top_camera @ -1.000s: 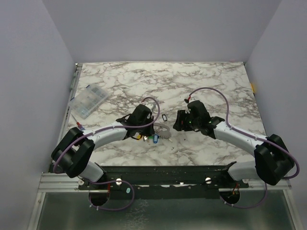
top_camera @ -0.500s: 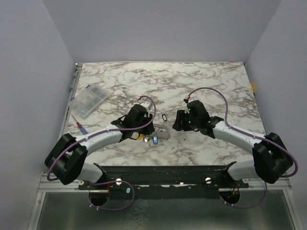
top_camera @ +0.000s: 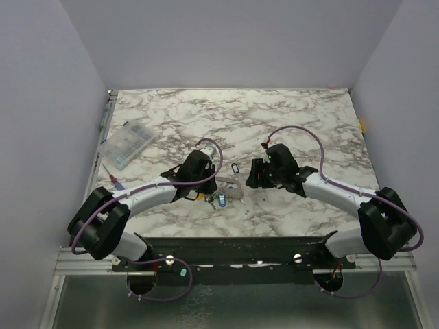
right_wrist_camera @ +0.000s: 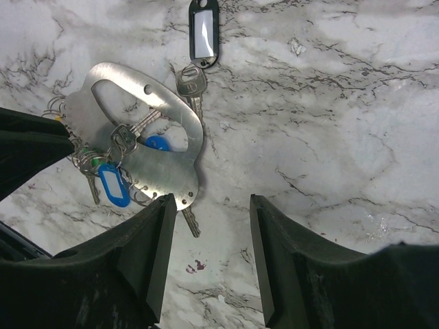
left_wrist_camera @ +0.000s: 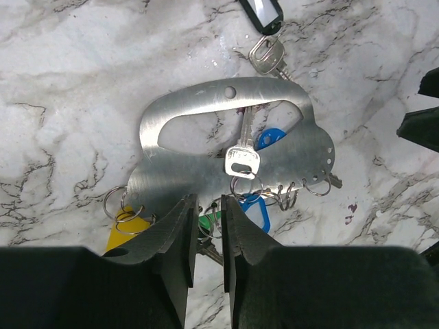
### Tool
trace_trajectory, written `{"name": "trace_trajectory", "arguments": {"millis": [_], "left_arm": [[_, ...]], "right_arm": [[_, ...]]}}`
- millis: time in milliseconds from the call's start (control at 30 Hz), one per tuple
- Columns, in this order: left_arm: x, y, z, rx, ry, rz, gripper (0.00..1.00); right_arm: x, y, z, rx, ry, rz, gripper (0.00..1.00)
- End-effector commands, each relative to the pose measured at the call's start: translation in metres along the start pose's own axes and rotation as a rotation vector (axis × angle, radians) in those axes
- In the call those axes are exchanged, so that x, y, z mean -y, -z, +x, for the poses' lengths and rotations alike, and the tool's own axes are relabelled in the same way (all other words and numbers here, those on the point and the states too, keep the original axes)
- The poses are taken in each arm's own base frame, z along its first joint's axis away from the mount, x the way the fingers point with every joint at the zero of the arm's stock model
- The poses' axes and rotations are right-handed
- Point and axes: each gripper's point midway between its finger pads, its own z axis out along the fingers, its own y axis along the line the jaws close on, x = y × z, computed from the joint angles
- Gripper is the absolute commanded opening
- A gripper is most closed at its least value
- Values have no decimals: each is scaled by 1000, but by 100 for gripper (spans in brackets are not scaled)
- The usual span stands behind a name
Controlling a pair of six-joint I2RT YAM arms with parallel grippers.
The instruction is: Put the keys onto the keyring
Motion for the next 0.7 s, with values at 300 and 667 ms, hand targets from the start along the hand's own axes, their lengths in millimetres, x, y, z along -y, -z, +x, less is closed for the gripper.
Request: {"name": "trace_trajectory", "arguments": {"millis": [300,667], "left_arm": [[12,-8,13,-48,0,32,26],[12,-16,21,-68,-27,2,27]], "right_arm": [[-1,-3,-2,-1,19,-19,55],[-1,-1,-2,1,23,-20,55]]}}
